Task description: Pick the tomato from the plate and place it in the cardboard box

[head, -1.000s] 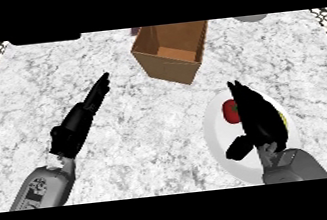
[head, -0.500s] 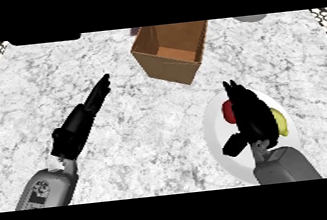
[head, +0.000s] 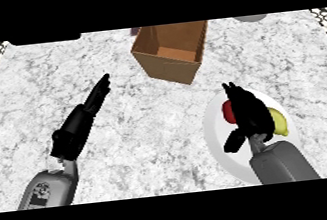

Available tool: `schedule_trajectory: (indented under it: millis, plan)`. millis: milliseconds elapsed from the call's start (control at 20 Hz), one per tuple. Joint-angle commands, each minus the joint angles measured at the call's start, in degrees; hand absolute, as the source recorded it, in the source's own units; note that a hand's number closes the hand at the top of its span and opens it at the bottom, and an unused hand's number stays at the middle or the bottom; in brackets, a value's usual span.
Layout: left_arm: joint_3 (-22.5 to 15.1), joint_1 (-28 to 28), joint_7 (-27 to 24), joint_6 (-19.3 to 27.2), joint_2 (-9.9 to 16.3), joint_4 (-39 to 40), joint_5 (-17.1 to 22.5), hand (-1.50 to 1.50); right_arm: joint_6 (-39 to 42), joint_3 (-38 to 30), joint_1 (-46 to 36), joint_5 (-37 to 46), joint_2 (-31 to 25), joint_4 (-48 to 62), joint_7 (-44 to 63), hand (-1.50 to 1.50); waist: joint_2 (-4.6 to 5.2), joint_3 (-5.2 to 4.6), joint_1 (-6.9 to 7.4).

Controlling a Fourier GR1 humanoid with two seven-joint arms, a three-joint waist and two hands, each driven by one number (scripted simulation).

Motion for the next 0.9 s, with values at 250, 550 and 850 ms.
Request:
schedule_trajectory:
  millis: [250,550,850]
  plan:
    - [1.26,-0.82,-0.58,-1.13,-3.38,2.20,-2.69,0.00,-0.64,-1.63,2.56,3.06,0.52,3.99,-4.72,-1.50,-0.02,0.00,-0.11]
    - [1.20,4.91,-4.26,-2.33,-2.25,-0.06,-4.11,0.00,-3.91,-1.97,-3.28,7.46,4.36,13.13,-2.27,-1.50,0.03,0.00,0.26]
    - [3.52,0.97,1.59,-4.80,-2.52,-1.54,-2.07,0.00,-3.56,-4.60,-1.02,6.26,1.95,13.24,-7.05,1.50,-0.02,0.00,0.07]
